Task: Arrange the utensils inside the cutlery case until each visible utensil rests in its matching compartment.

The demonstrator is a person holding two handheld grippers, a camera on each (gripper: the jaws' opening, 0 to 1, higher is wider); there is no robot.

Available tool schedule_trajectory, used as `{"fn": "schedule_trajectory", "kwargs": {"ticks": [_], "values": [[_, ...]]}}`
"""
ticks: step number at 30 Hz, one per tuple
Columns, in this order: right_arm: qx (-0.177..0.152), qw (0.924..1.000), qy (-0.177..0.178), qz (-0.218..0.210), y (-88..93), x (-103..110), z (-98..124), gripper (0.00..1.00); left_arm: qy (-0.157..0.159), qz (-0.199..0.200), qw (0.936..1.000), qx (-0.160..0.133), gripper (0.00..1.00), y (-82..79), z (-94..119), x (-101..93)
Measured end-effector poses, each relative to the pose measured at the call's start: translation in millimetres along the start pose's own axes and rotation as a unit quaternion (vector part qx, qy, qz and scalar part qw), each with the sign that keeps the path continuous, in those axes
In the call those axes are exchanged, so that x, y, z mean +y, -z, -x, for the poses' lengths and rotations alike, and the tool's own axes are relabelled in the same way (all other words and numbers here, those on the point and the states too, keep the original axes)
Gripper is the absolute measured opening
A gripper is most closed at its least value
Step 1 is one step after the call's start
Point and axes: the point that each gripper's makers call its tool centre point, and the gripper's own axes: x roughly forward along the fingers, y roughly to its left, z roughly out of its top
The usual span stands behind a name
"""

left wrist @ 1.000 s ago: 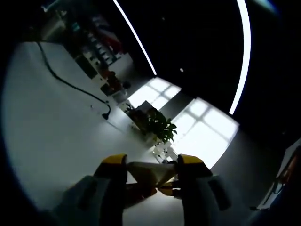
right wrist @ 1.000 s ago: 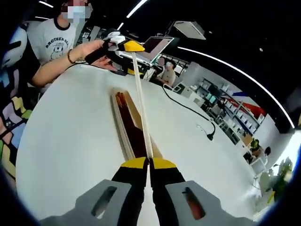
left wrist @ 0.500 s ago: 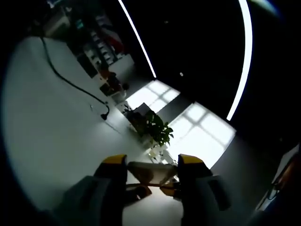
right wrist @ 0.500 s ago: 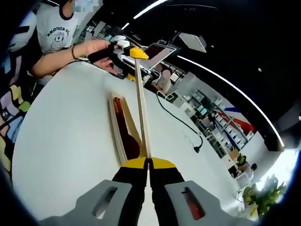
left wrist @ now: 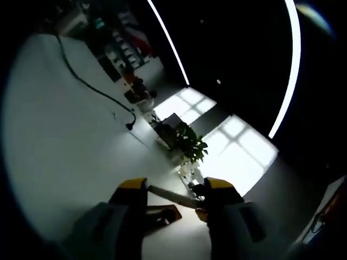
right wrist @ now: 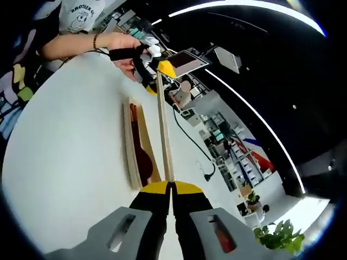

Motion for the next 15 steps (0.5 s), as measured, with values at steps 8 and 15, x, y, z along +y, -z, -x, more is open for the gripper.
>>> {"fn": "schedule_trajectory", "kwargs": {"ticks": [8, 15], "values": [[0.010, 0.9984, 0.017, 0.053, 11.6, 8.6, -2.6, 0.00, -0.031, -0.002, 0.9995, 0.006, 0.38, 3.3, -3.4, 16.1], [0.014, 0.9981, 0.020, 0.056, 14.2, 12.8, -4.6, 0.00, -0.060, -0.024, 0.9979, 0.008, 0.30, 2.1, 0.1, 25.7]]}}
